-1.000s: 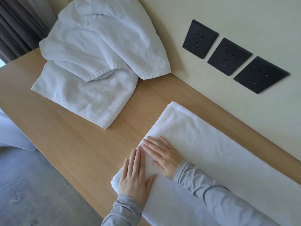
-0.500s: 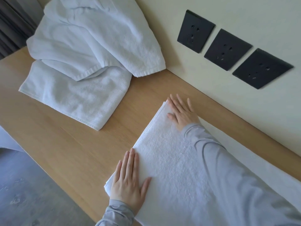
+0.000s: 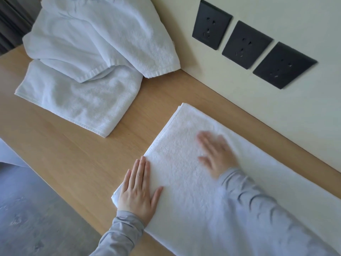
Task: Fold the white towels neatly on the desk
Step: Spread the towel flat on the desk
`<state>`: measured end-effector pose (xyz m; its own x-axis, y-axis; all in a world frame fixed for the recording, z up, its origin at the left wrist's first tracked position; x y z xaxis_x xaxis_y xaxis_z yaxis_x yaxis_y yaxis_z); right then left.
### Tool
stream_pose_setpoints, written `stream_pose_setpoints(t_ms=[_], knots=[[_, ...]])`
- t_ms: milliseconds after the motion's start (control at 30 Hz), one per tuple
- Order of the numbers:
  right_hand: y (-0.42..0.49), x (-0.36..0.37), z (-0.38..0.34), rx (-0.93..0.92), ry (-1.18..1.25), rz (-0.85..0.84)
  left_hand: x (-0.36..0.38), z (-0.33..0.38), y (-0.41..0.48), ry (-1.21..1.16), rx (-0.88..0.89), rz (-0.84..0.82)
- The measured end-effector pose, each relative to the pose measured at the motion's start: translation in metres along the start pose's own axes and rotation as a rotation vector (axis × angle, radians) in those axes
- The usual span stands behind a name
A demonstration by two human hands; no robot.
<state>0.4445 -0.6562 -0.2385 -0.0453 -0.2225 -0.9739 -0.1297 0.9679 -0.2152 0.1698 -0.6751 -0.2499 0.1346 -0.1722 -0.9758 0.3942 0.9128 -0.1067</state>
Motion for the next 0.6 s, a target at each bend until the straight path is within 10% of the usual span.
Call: stream_pose_setpoints(t_ms=[233,467,600], knots=[[0.005,-0.004,0.033,0.338,0.082,0.101,0.002,0.000,0.000,0.029,-0.010,0.022],[-0.078,0.032,-0.151,-0.282,0.133,0.155,0.004,0.002,-0.002,0.022,0.007,0.037],[-0.113,0.040,-0.095,-0.288,0.060,0.031,0.005,0.003,-0.002,0.043,-0.016,0.050]])
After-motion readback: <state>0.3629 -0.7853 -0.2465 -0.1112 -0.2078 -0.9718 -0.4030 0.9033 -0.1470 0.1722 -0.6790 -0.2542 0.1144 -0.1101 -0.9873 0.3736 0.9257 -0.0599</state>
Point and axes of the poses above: each hand's wrist, its own y-axis towards the middle knuckle, its own x-axis out of the palm, z = x × y, the point moved 1 cm from there along y, towards the middle knuckle, and after that the axes turned 4 degrees about y, right-handed, at the moved point
